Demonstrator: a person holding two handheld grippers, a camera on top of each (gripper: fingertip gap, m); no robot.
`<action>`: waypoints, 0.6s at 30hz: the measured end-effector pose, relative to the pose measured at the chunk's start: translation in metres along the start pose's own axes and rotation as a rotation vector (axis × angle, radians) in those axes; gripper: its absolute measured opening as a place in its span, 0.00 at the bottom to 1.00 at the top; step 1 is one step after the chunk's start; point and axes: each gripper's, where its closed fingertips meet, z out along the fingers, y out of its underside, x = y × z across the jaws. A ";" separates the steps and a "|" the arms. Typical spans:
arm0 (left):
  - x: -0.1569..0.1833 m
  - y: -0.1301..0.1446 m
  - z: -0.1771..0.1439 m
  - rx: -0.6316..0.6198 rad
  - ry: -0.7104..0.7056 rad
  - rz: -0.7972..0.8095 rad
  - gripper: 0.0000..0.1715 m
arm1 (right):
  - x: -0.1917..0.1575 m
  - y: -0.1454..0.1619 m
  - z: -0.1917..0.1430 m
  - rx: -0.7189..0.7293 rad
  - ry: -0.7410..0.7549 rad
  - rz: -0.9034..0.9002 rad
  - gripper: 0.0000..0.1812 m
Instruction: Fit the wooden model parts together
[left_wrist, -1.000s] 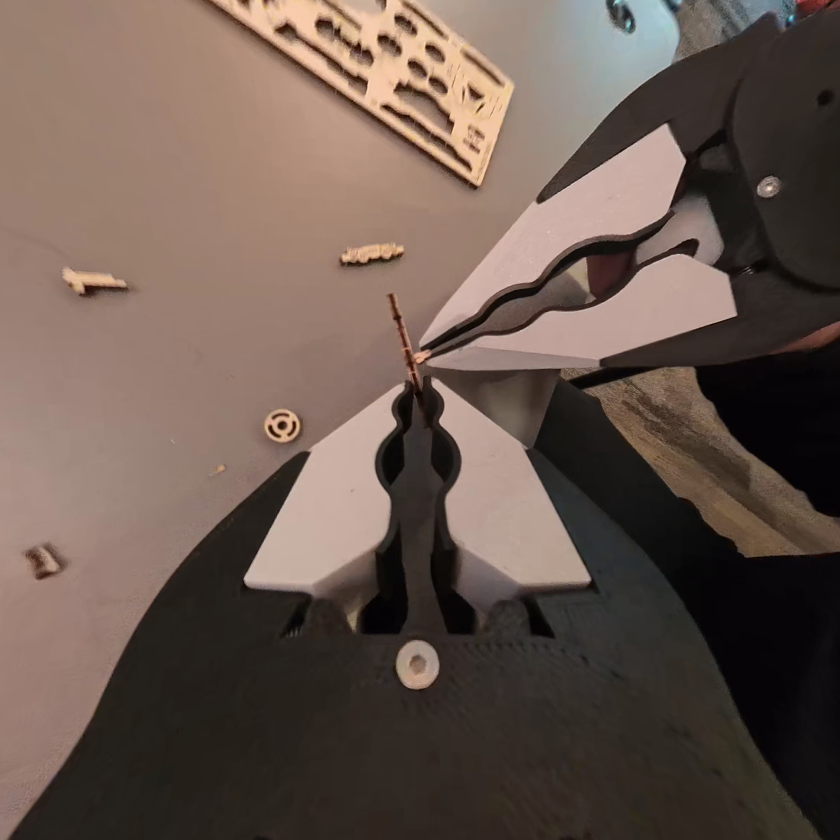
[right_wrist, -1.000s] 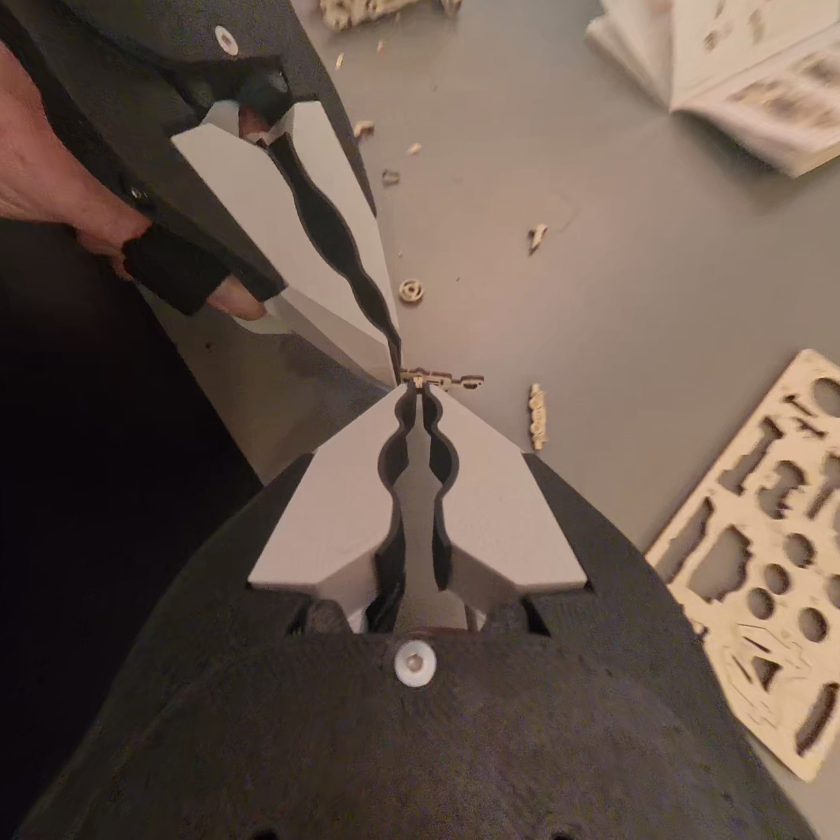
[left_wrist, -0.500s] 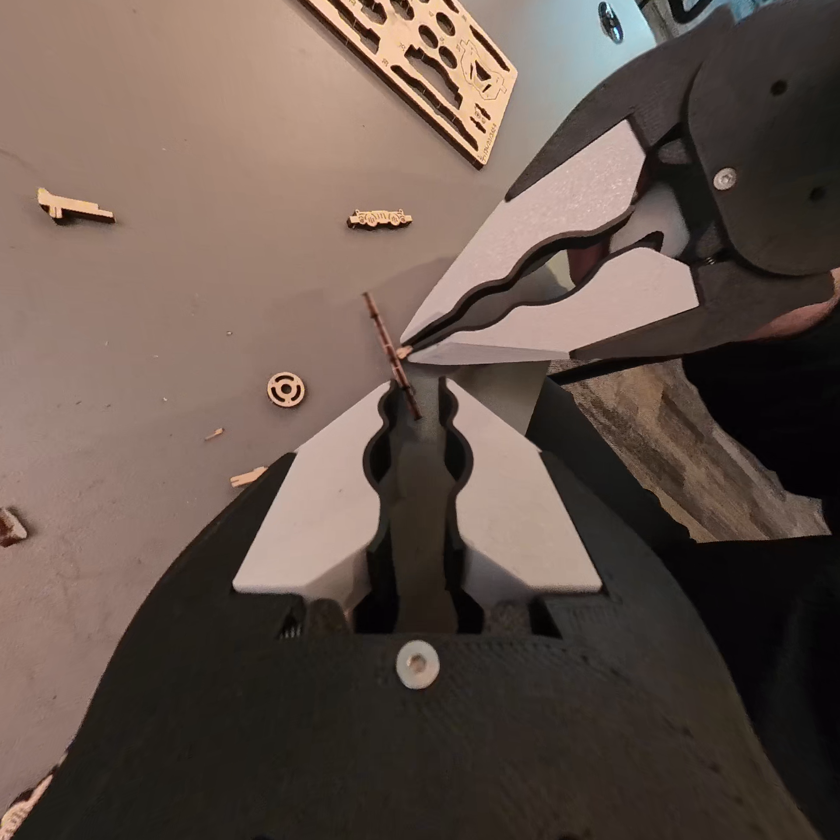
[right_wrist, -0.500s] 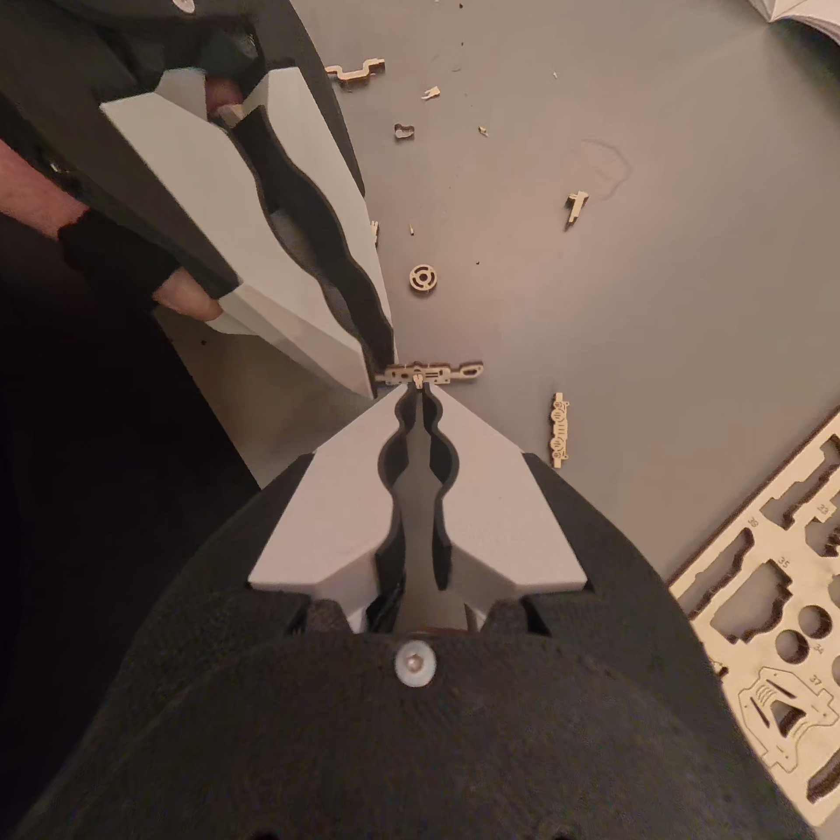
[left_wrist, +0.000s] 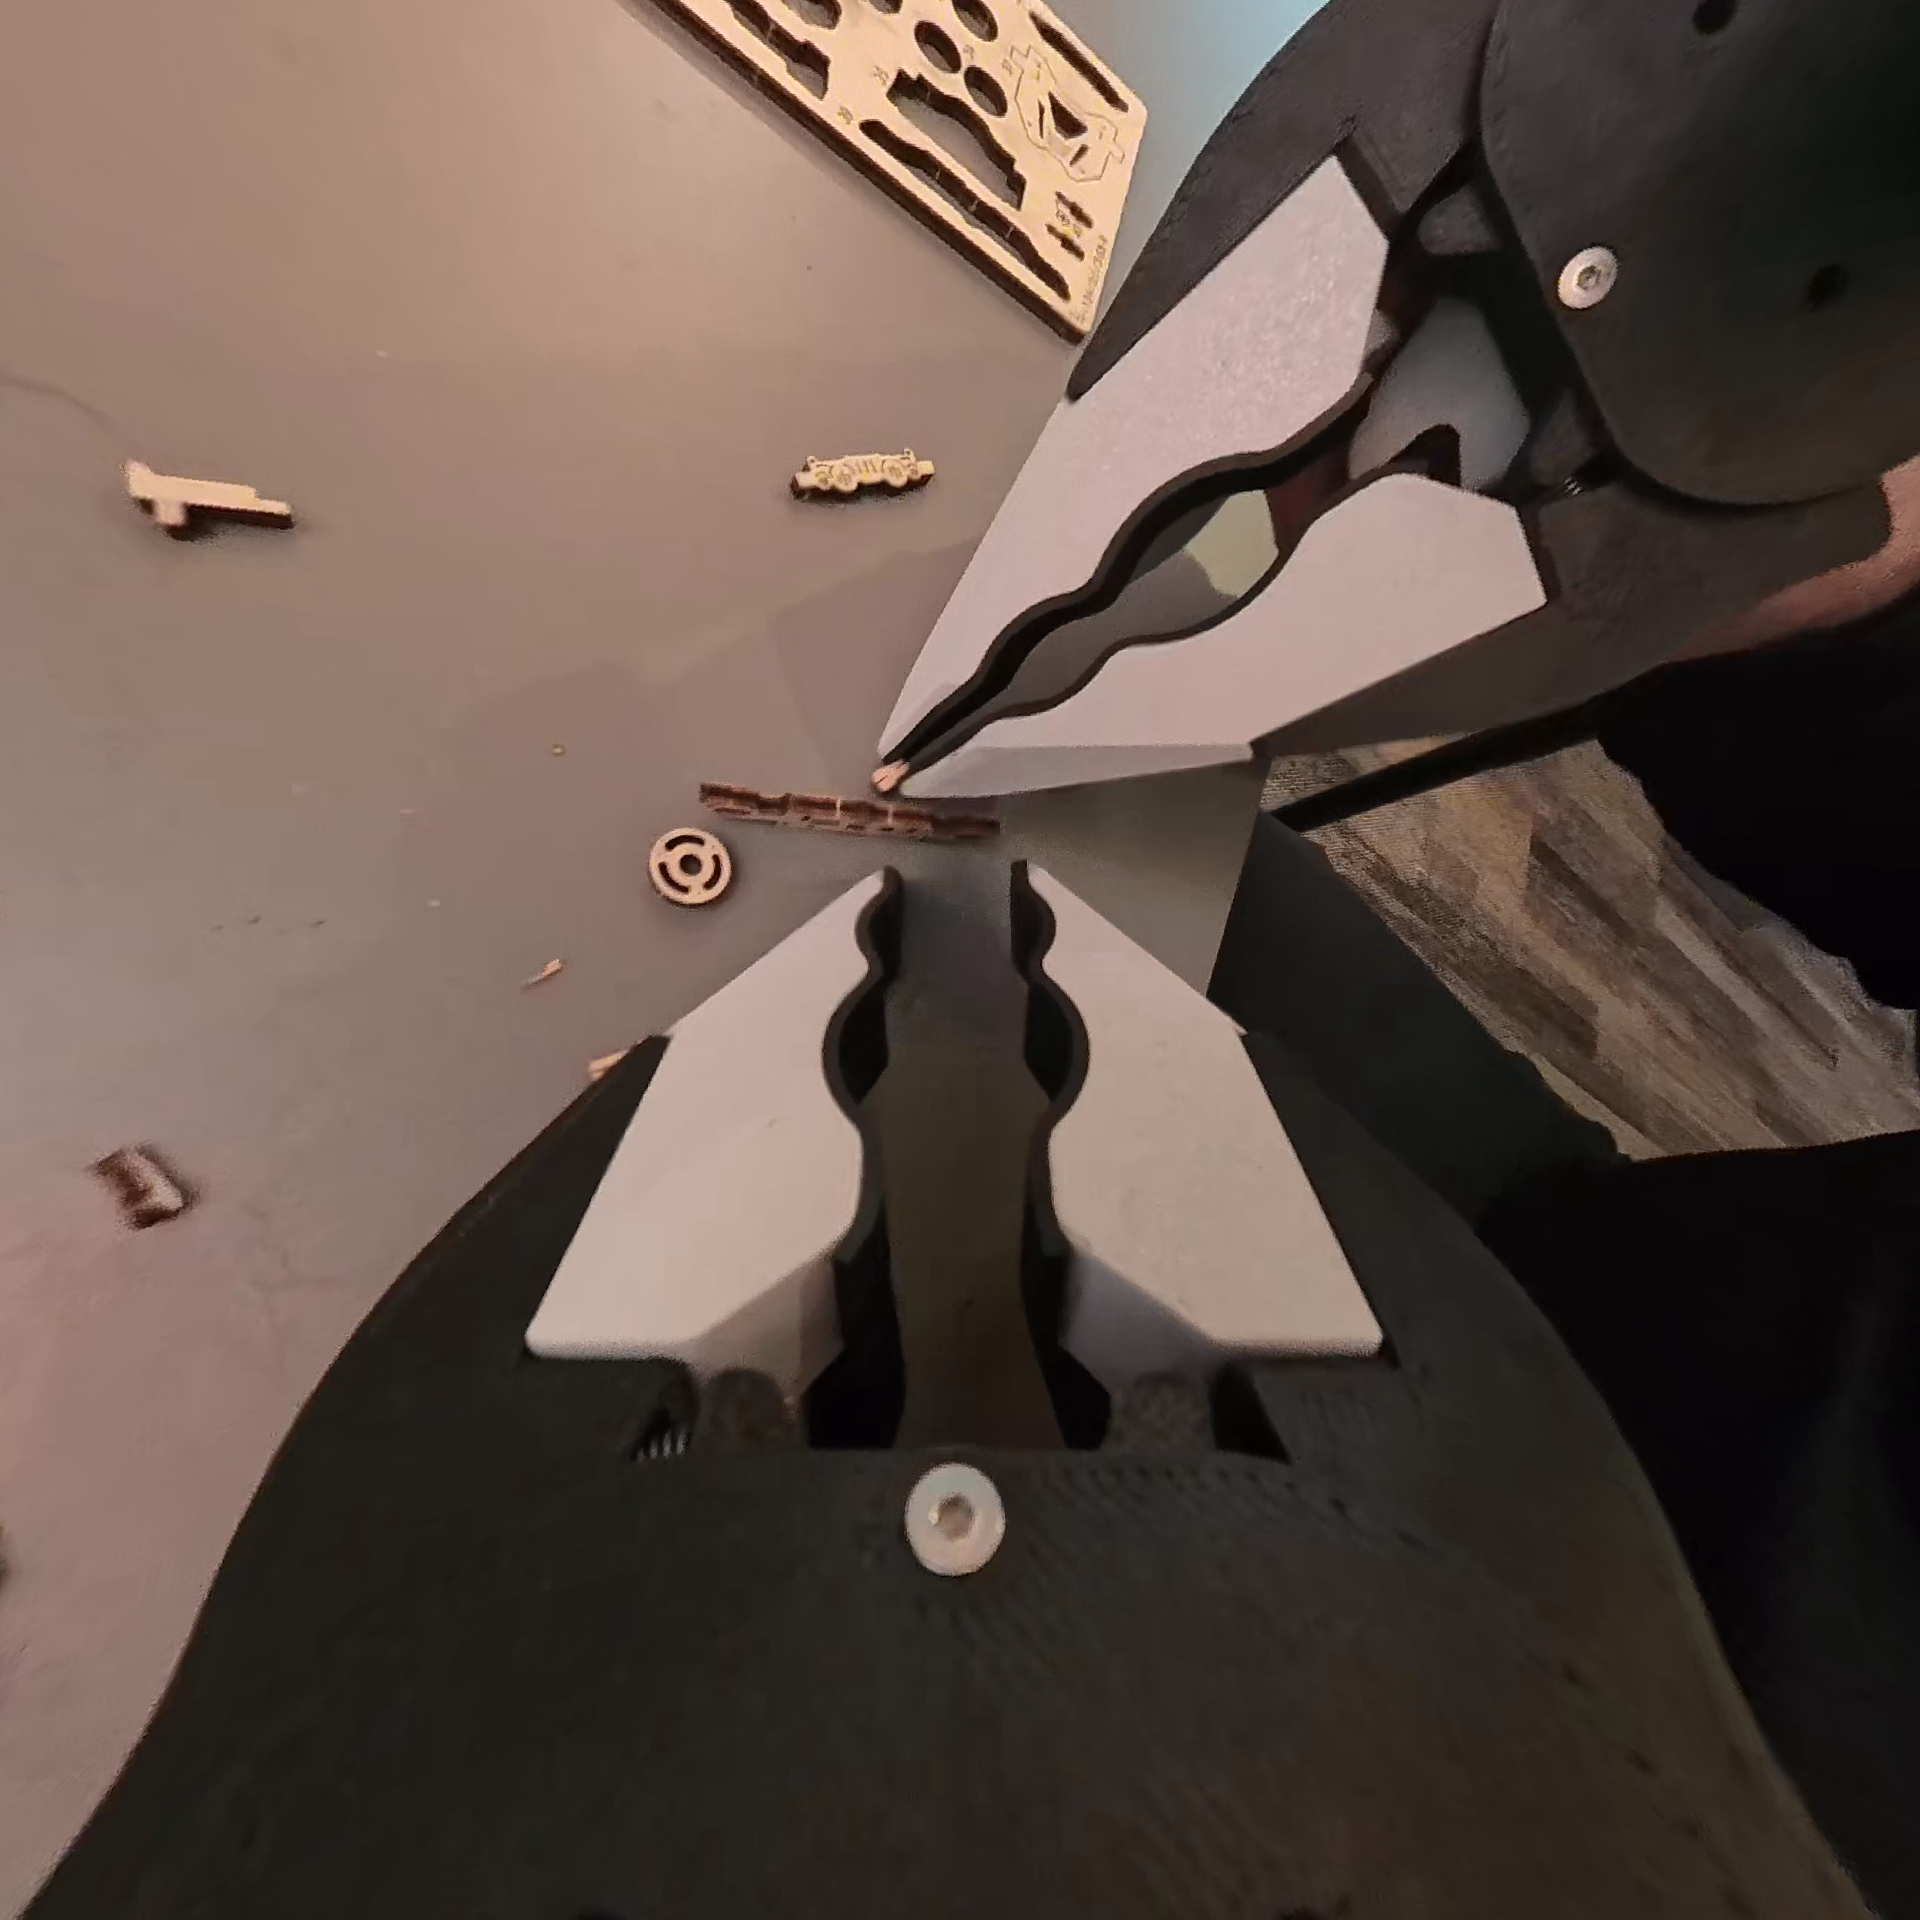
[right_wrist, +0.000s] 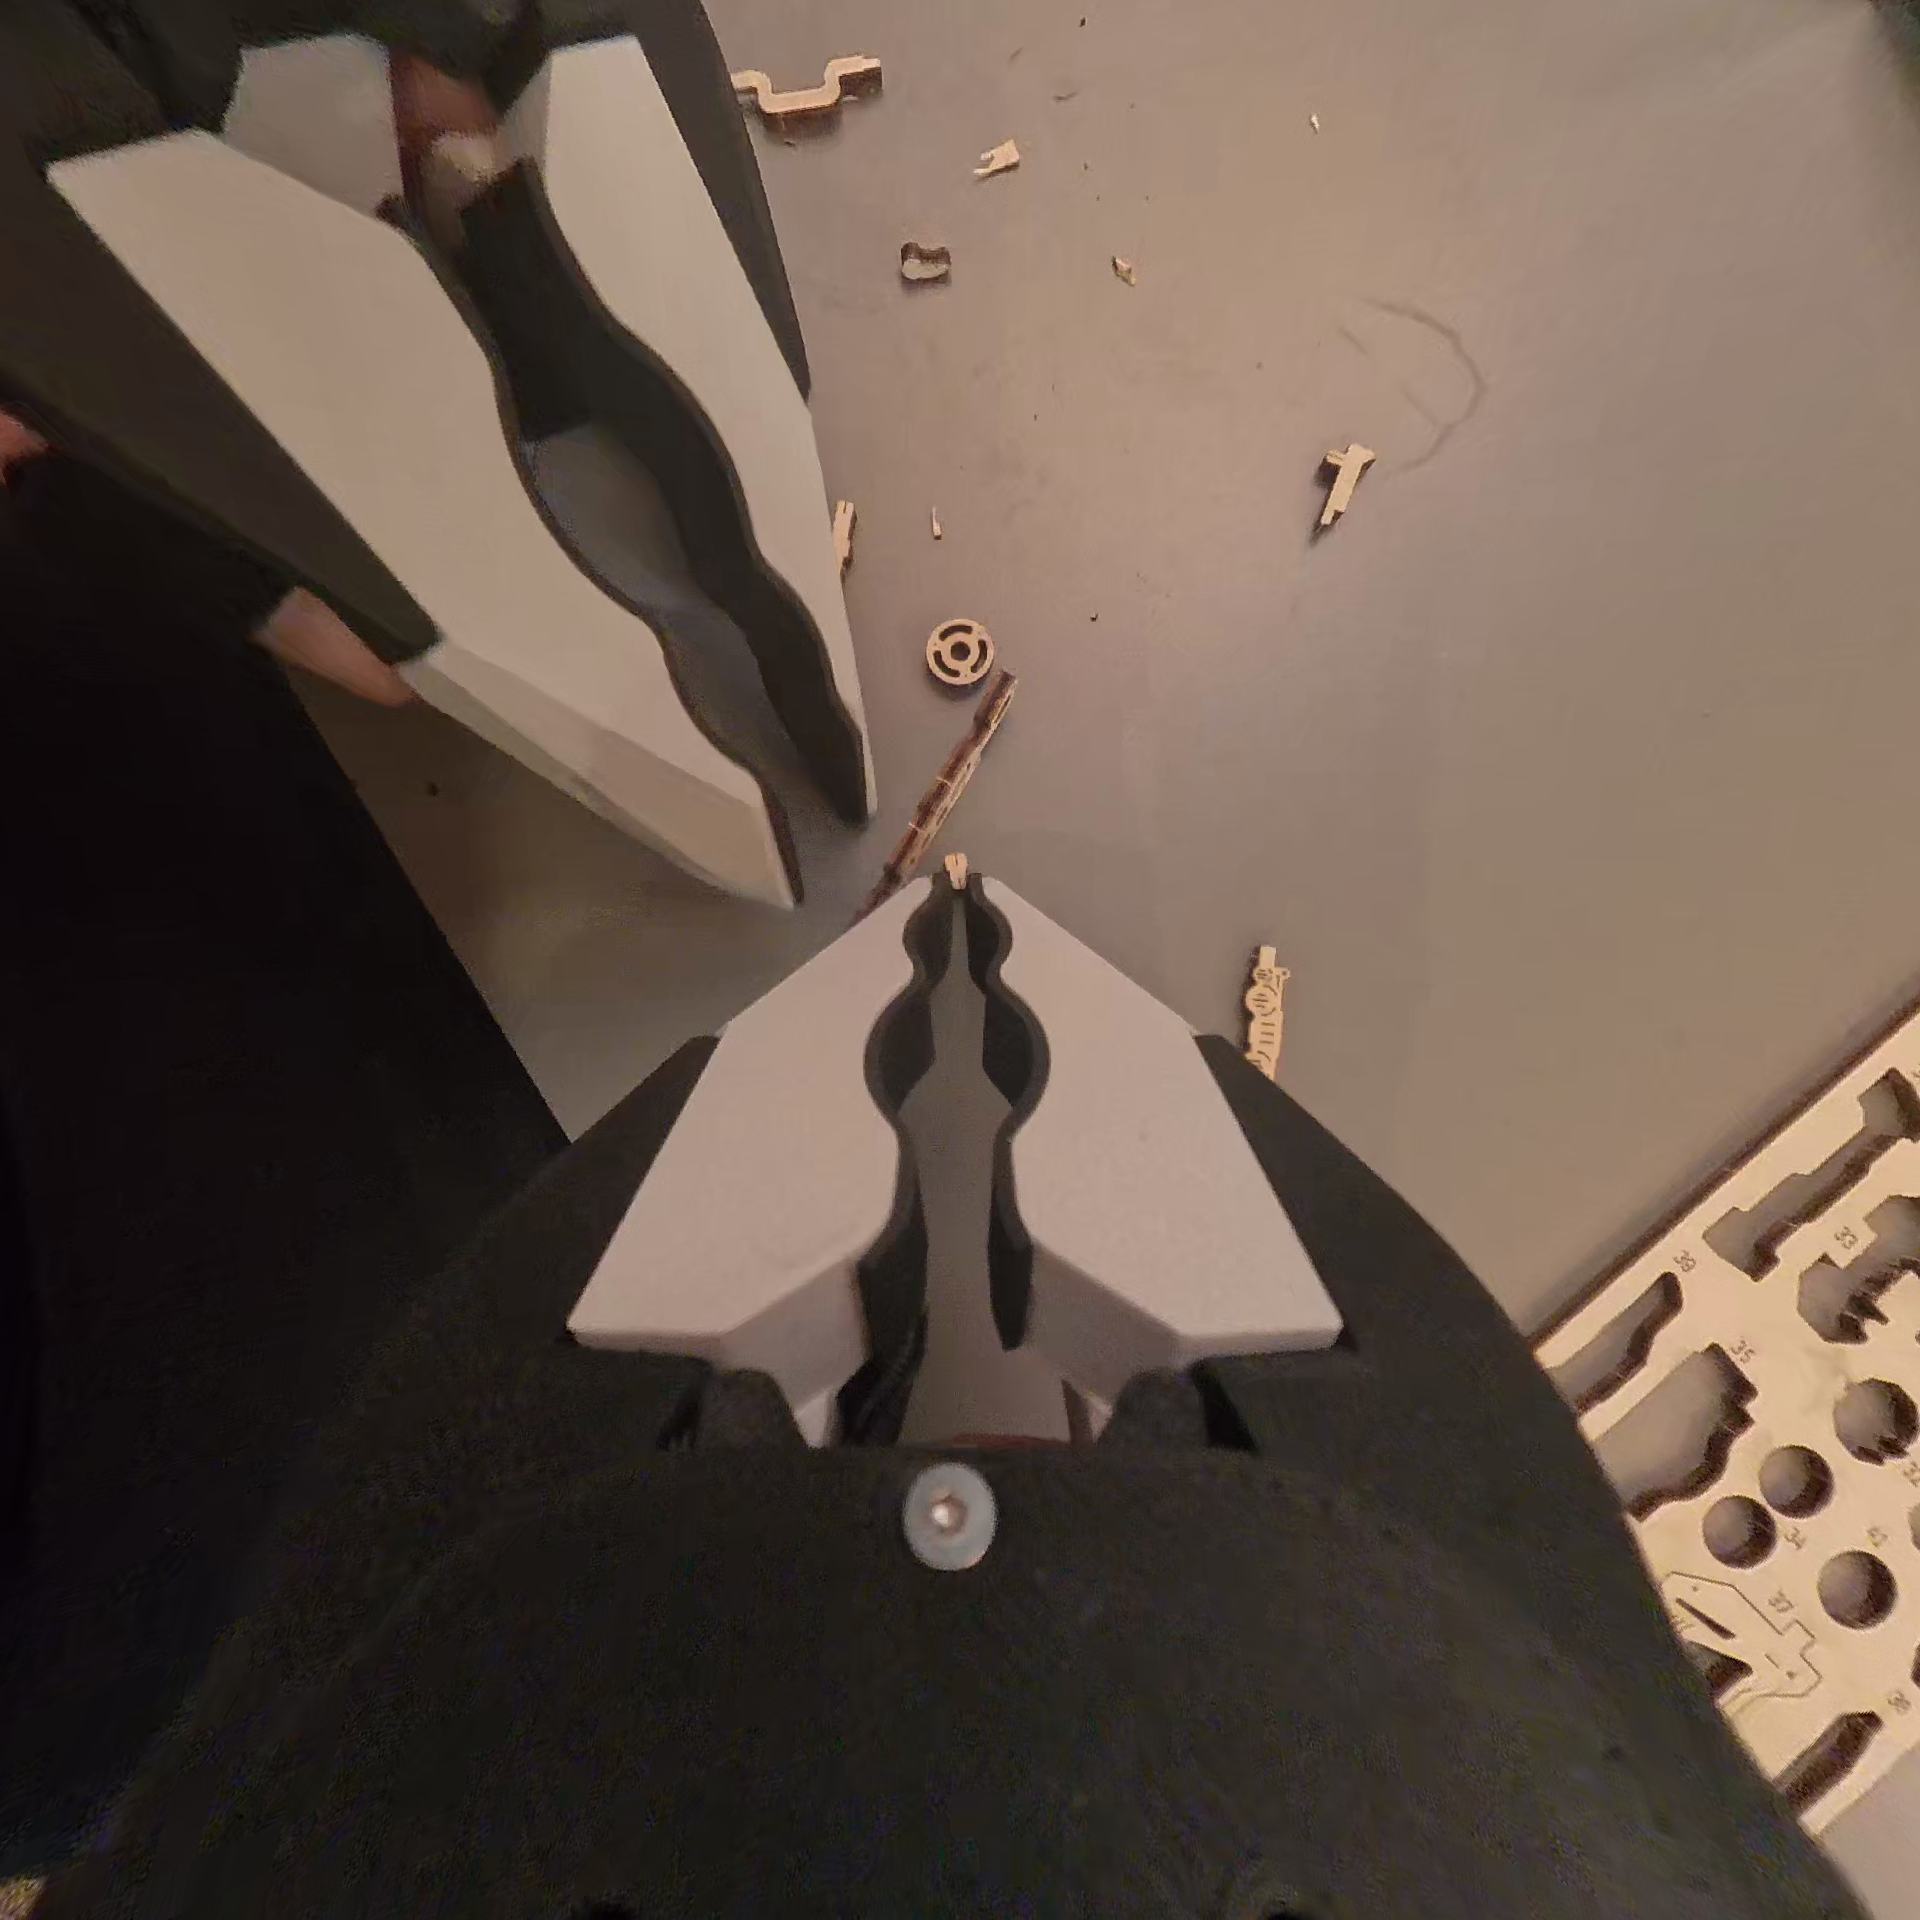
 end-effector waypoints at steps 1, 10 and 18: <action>-0.002 0.000 -0.002 0.008 -0.010 0.005 0.12 | 0.000 0.001 0.000 0.008 -0.004 0.006 0.00; -0.008 -0.010 0.000 0.055 -0.063 0.084 0.11 | -0.004 -0.001 -0.003 0.077 -0.012 0.056 0.00; 0.011 -0.006 0.011 0.019 0.005 0.125 0.05 | -0.011 -0.004 -0.011 0.105 -0.031 0.072 0.00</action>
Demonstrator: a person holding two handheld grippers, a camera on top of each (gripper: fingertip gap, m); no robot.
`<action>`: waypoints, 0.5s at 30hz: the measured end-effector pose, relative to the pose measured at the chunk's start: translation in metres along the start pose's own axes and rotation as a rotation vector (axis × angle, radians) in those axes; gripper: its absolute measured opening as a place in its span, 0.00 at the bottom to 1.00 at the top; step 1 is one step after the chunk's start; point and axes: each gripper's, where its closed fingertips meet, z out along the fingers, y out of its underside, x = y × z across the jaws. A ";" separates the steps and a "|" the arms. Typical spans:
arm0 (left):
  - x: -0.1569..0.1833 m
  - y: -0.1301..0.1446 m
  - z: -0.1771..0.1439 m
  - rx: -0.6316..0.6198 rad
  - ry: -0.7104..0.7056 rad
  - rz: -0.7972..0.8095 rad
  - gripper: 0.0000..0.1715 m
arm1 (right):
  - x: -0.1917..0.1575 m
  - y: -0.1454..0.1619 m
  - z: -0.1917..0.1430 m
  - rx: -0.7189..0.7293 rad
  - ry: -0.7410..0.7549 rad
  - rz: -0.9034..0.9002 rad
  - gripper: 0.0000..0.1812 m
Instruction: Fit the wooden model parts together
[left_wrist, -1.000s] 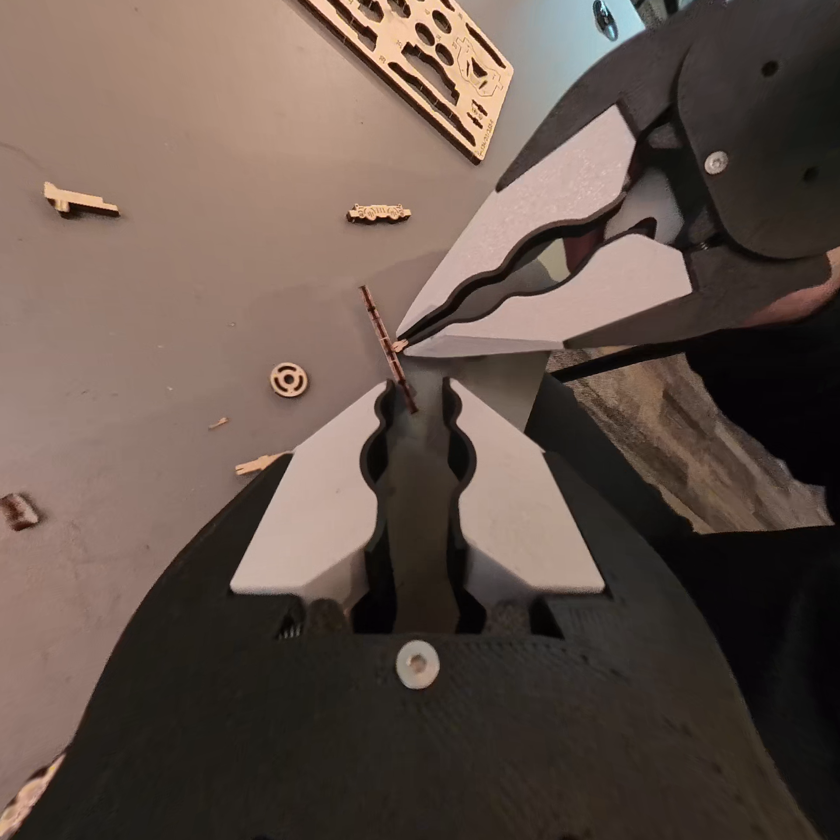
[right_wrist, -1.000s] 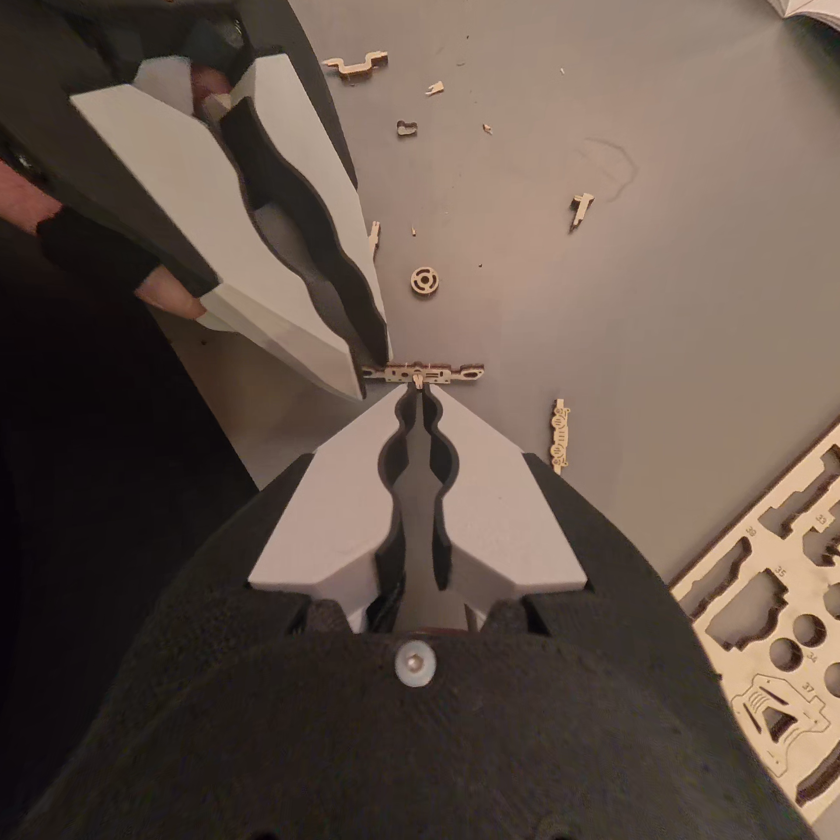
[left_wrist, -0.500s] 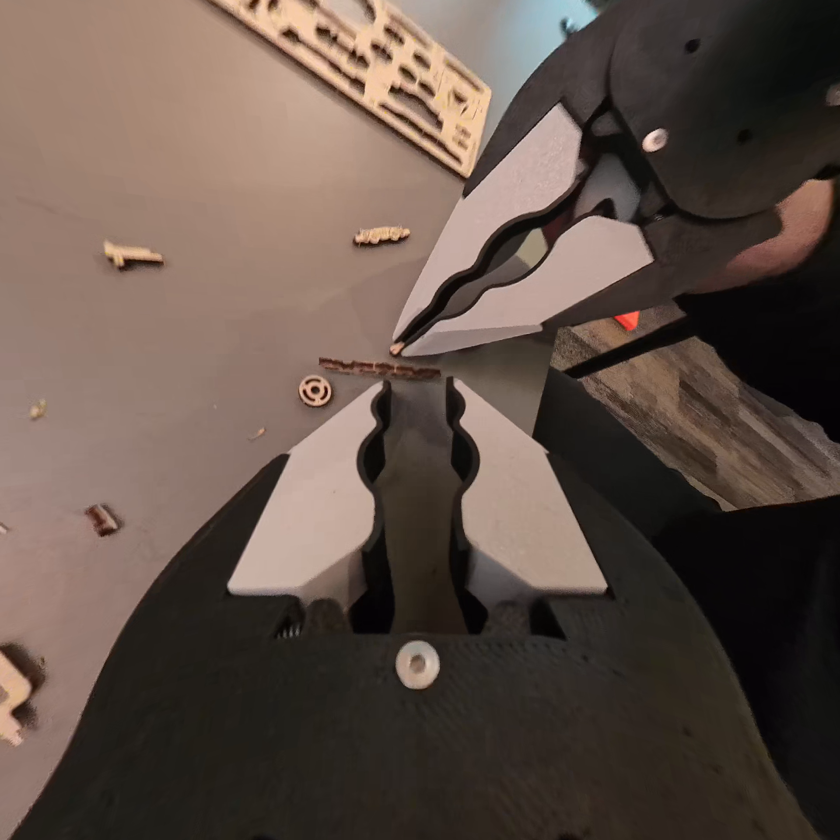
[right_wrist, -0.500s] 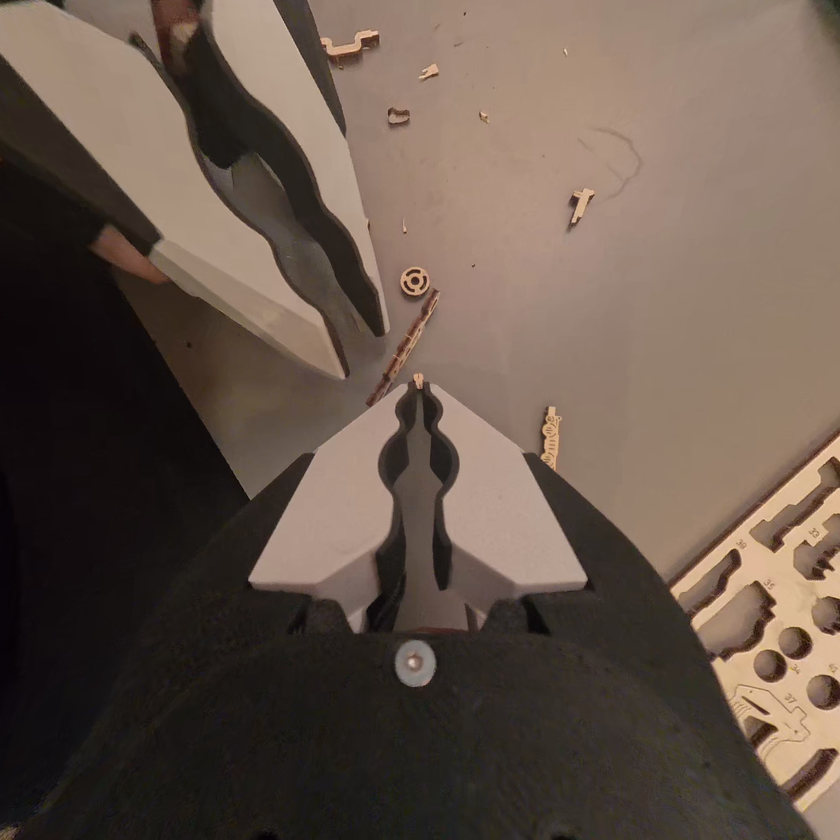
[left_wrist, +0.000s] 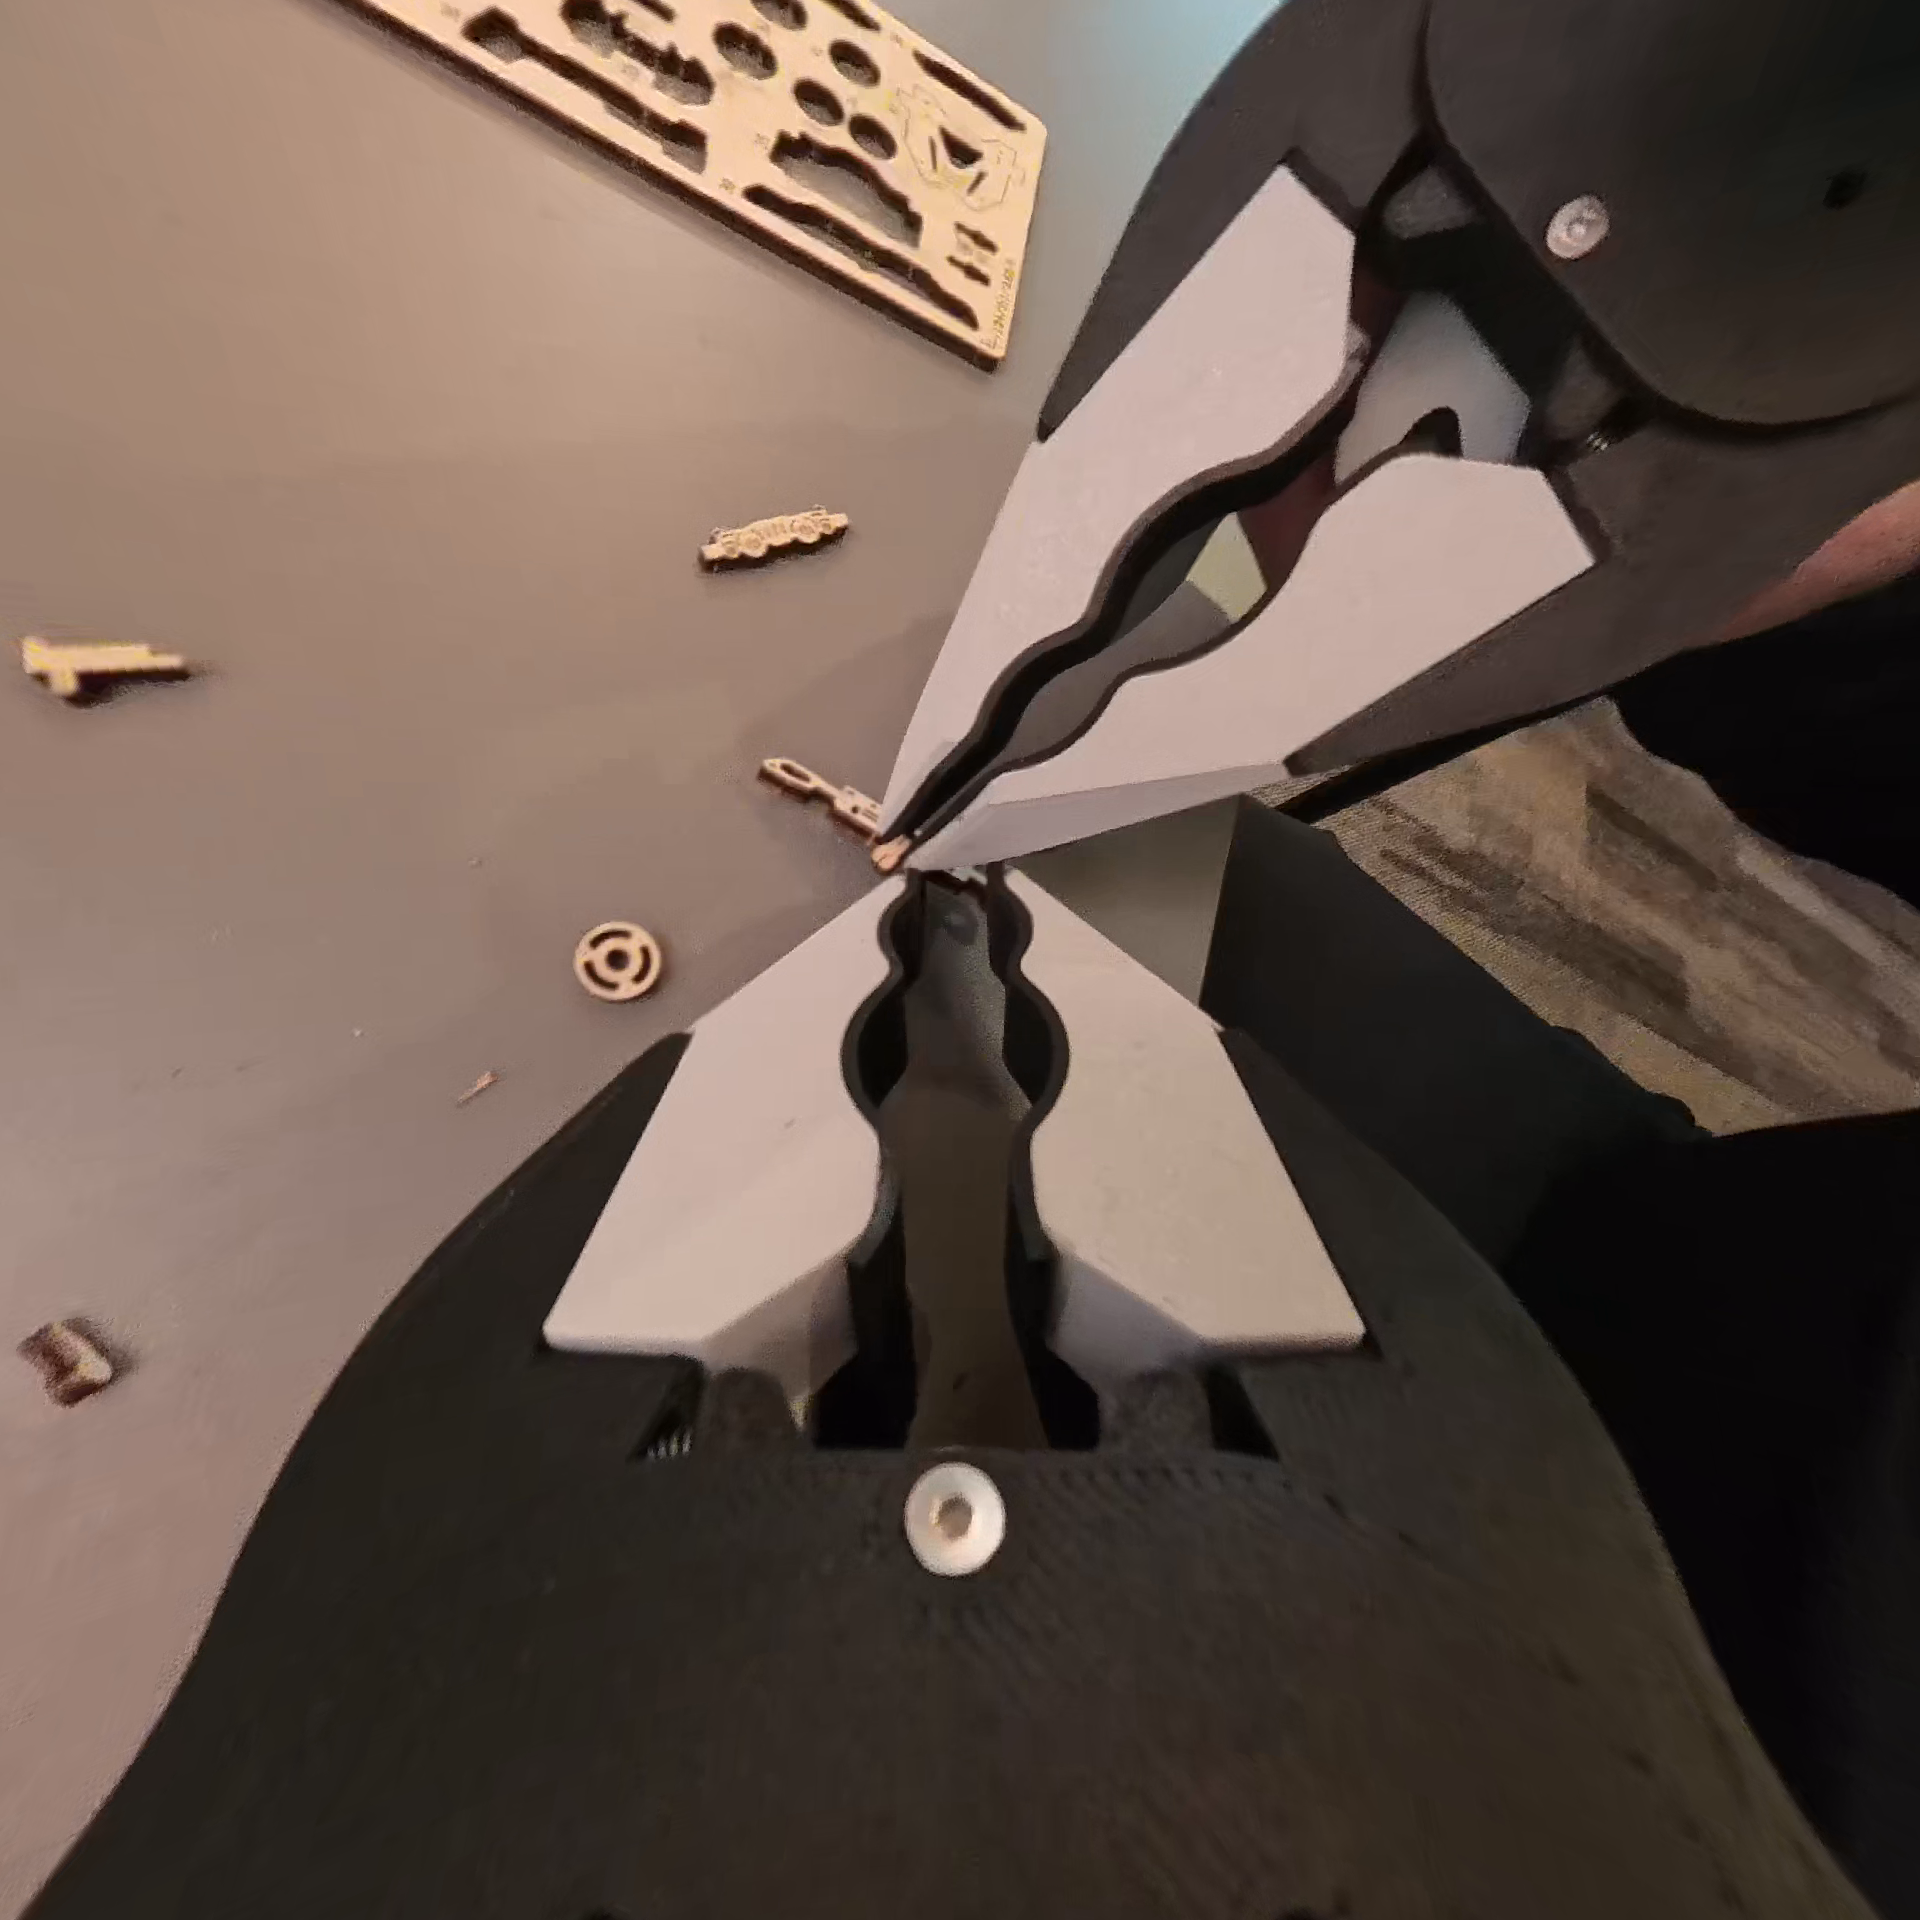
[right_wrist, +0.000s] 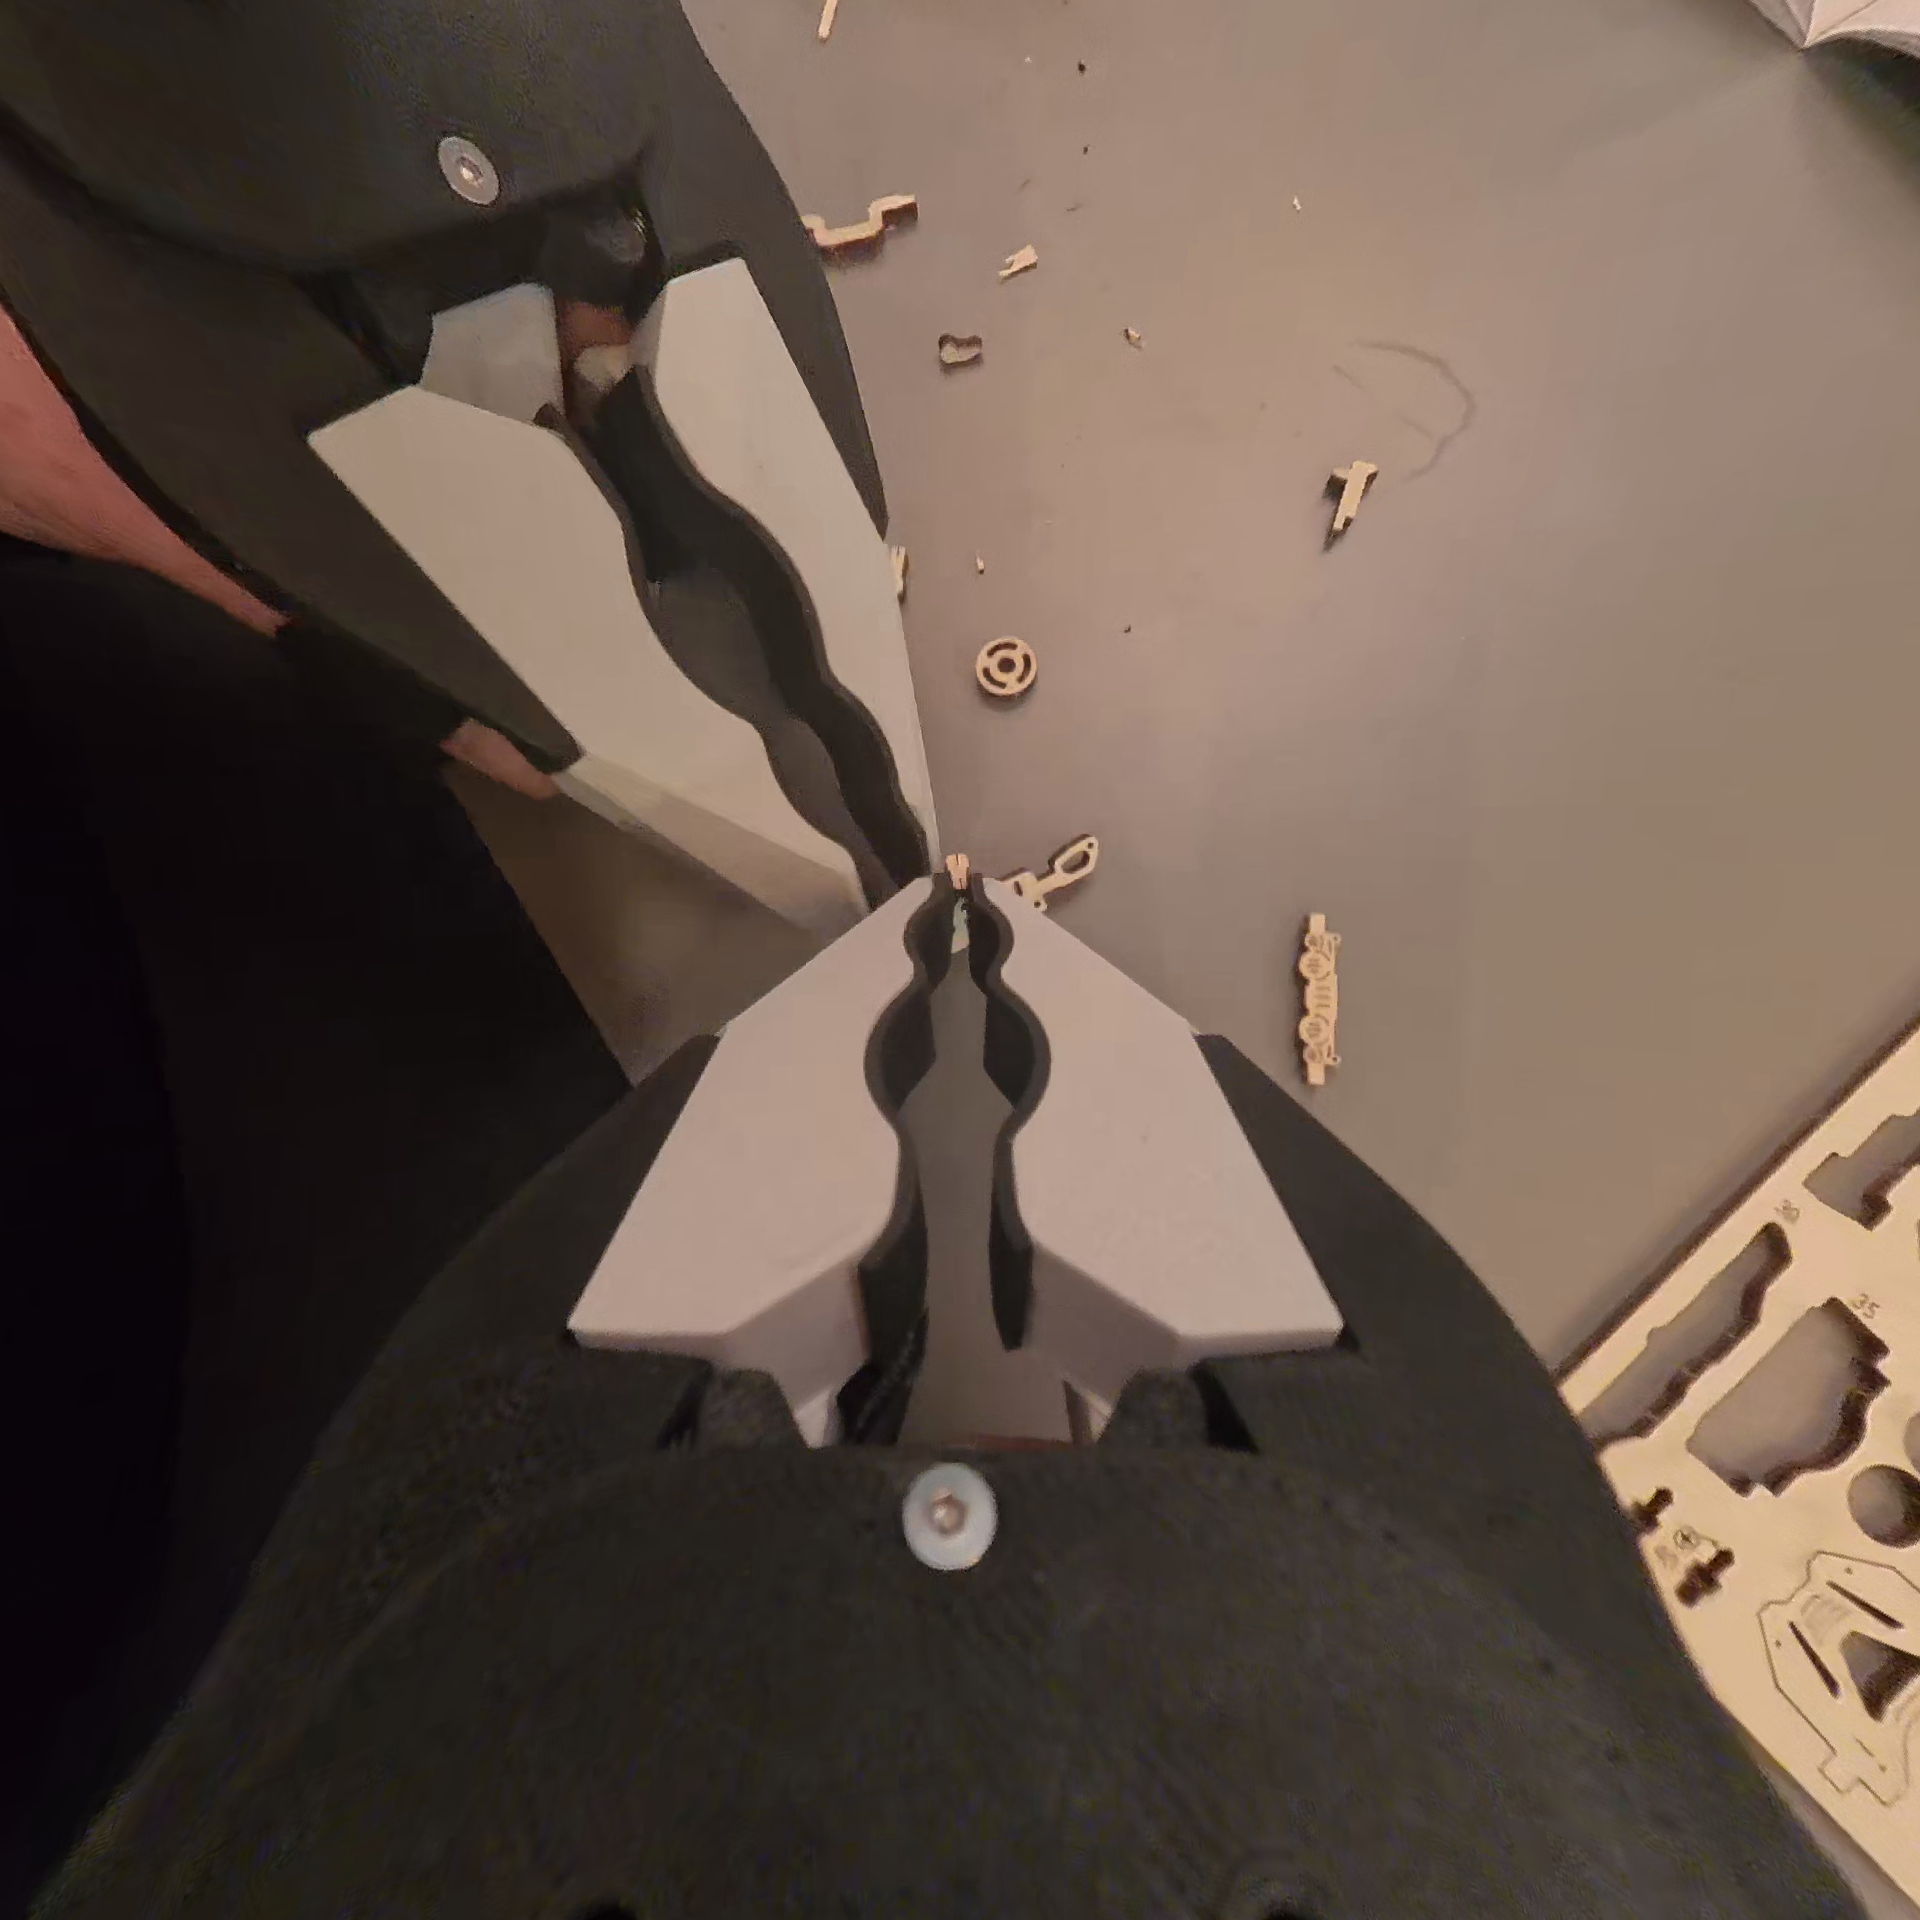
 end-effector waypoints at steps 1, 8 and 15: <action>0.002 0.000 0.002 -0.004 -0.003 0.015 0.05 | 0.000 0.002 -0.002 -0.005 0.002 0.000 0.00; 0.002 -0.001 0.005 -0.013 0.011 -0.013 0.13 | 0.003 0.008 -0.006 -0.024 0.026 0.010 0.00; -0.009 0.005 -0.012 0.018 -0.017 -0.048 0.17 | -0.004 0.000 0.001 -0.009 -0.001 -0.003 0.00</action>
